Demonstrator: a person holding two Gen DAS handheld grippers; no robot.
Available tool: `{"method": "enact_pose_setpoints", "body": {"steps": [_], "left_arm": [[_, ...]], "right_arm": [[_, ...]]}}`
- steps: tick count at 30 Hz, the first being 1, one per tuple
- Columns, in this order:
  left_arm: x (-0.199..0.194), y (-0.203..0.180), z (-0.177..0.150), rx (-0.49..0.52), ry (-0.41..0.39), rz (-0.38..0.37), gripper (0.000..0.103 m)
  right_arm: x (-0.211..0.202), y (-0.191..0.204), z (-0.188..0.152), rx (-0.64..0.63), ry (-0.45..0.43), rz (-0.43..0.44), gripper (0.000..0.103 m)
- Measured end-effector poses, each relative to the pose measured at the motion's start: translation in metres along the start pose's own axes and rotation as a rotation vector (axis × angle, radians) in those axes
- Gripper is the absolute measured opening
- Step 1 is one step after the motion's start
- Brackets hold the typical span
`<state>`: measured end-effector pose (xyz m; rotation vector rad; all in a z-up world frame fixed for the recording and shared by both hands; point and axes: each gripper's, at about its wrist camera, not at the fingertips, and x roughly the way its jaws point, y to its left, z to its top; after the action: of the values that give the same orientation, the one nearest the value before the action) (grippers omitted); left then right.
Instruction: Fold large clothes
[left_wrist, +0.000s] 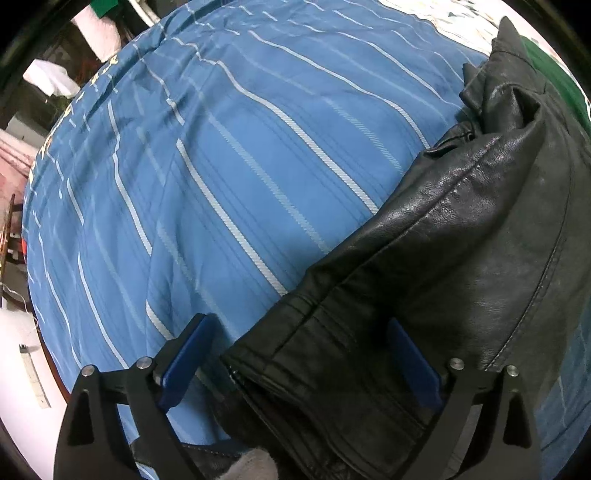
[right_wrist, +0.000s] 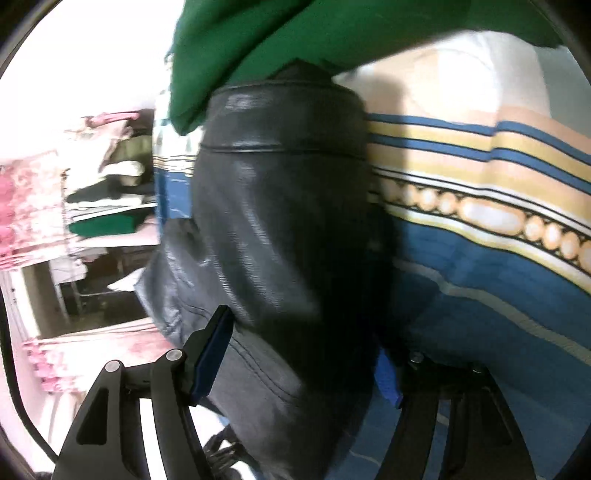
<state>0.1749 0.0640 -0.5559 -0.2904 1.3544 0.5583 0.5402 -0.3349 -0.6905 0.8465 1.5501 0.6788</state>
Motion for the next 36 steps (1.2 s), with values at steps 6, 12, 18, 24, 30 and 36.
{"method": "enact_pose_setpoints", "body": {"steps": [6, 12, 18, 24, 30, 36], "left_arm": [[-0.006, -0.027, 0.015, 0.075, -0.014, 0.039, 0.098], [-0.031, -0.022, 0.023, 0.066, -0.015, 0.051, 0.098], [-0.066, 0.008, 0.011, -0.009, -0.039, 0.05, 0.098], [-0.047, 0.039, -0.002, -0.007, -0.018, 0.172, 0.098], [0.001, 0.05, -0.013, 0.003, 0.064, 0.224, 0.098], [-0.049, 0.023, -0.014, 0.049, -0.019, 0.206, 0.098]], "right_arm": [[0.011, 0.009, -0.005, -0.026, -0.036, -0.052, 0.031], [-0.028, 0.015, -0.048, 0.103, -0.219, -0.019, 0.014], [-0.115, -0.005, -0.168, 0.294, -0.402, -0.058, 0.014], [-0.177, -0.074, -0.344, 0.632, -0.478, -0.2, 0.014], [-0.183, -0.133, -0.399, 0.764, -0.388, -0.304, 0.049], [-0.235, -0.089, -0.402, 0.603, -0.334, -0.583, 0.054]]}}
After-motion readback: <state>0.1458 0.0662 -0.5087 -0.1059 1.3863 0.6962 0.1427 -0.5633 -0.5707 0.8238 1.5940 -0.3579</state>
